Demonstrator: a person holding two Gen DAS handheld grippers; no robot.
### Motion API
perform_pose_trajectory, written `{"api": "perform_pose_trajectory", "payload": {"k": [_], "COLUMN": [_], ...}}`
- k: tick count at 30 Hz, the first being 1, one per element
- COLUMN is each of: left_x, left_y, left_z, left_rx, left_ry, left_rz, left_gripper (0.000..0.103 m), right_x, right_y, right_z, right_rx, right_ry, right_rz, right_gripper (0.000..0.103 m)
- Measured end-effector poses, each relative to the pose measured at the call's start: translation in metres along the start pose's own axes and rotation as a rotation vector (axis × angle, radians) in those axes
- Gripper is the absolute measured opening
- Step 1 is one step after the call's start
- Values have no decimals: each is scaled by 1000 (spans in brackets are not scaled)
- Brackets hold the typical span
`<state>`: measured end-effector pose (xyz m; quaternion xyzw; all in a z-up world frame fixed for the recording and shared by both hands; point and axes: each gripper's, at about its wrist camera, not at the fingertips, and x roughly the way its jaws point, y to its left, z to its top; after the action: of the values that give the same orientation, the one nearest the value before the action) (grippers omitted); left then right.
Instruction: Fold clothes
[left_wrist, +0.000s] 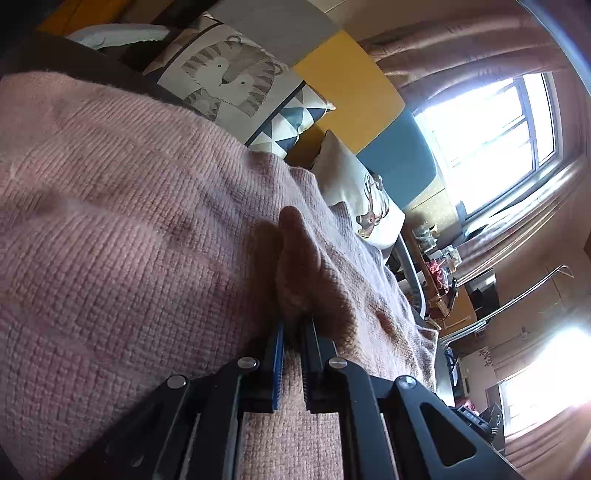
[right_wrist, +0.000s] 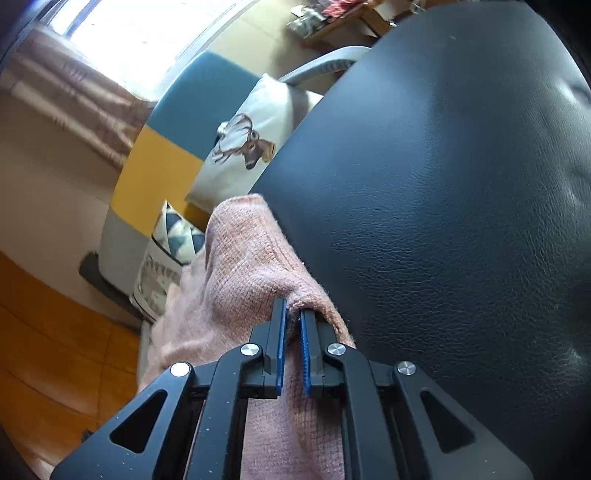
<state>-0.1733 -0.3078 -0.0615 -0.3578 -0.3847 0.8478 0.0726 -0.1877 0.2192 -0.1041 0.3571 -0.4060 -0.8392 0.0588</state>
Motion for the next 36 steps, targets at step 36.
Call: {"api": "perform_pose_trajectory", "payload": {"k": [36], "left_x": [33], "left_y": [-120], "left_z": [-20], "left_rx": [361], "left_ry": [39], "left_rz": [147], "left_gripper": [13], "right_x": [-2], "right_y": [-4], "right_z": [-4], "right_rx": [9], "right_ry": [-41], "right_rz": [12], "right_gripper": [7]}}
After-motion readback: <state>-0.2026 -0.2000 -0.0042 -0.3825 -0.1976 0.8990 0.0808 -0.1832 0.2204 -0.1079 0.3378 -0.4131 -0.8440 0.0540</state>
